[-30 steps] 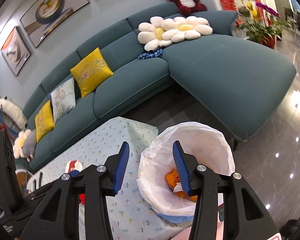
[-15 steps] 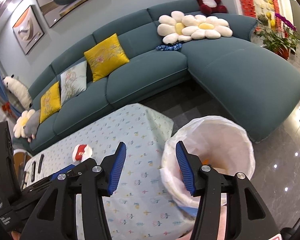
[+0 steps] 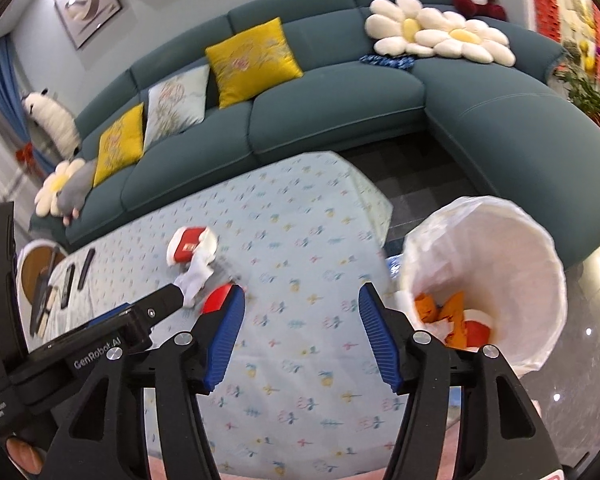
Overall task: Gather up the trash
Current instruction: 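Move both tools back over the table toward the red pouch and glove, then grasp the white glove with the left tool while the right tool grasps the red pouch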
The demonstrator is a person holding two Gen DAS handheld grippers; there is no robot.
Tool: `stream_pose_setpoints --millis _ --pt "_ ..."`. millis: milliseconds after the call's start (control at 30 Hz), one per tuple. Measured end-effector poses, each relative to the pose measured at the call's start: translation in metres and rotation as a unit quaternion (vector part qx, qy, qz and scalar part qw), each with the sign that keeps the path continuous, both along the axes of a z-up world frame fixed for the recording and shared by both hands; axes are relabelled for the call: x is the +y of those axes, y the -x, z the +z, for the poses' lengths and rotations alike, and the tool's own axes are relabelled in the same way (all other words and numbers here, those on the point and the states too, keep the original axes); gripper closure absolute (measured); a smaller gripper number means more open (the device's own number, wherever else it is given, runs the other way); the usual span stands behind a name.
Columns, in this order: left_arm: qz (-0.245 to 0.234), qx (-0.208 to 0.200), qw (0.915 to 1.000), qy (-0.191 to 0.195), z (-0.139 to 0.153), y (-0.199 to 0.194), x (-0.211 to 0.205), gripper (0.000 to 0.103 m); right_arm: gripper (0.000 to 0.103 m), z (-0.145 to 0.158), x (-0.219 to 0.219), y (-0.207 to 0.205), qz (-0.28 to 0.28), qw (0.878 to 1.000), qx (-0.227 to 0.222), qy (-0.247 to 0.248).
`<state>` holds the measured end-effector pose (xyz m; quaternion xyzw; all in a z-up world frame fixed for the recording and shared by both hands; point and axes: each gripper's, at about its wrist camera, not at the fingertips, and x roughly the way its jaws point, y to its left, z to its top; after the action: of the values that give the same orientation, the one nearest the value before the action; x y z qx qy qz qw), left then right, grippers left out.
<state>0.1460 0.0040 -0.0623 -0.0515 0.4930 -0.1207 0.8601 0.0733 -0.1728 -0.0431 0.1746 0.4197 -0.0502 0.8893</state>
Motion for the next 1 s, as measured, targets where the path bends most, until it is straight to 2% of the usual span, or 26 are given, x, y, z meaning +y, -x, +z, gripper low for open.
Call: stream_pose_setpoints --millis 100,500,633,700,1000 --pt "0.018 0.01 0.9998 -0.007 -0.009 -0.004 0.02 0.028 0.041 -0.008 0.016 -0.006 0.013 1.0 0.01 0.005" --pt "0.094 0.042 0.9941 -0.032 -0.043 -0.024 0.101 0.028 0.039 -0.055 0.081 -0.043 0.057 0.996 0.068 0.006" --pt "0.095 0.044 0.9936 -0.041 -0.054 -0.034 0.119 0.028 0.038 -0.073 0.102 -0.059 0.068 0.994 0.089 0.008" --pt "0.092 0.048 0.9939 -0.04 -0.059 -0.041 0.123 0.028 0.034 -0.083 0.111 -0.068 0.072 0.992 0.099 0.009" --pt "0.075 0.061 0.9949 -0.029 -0.079 -0.078 0.126 0.028 0.033 -0.124 0.13 -0.108 0.068 0.987 0.143 -0.004"
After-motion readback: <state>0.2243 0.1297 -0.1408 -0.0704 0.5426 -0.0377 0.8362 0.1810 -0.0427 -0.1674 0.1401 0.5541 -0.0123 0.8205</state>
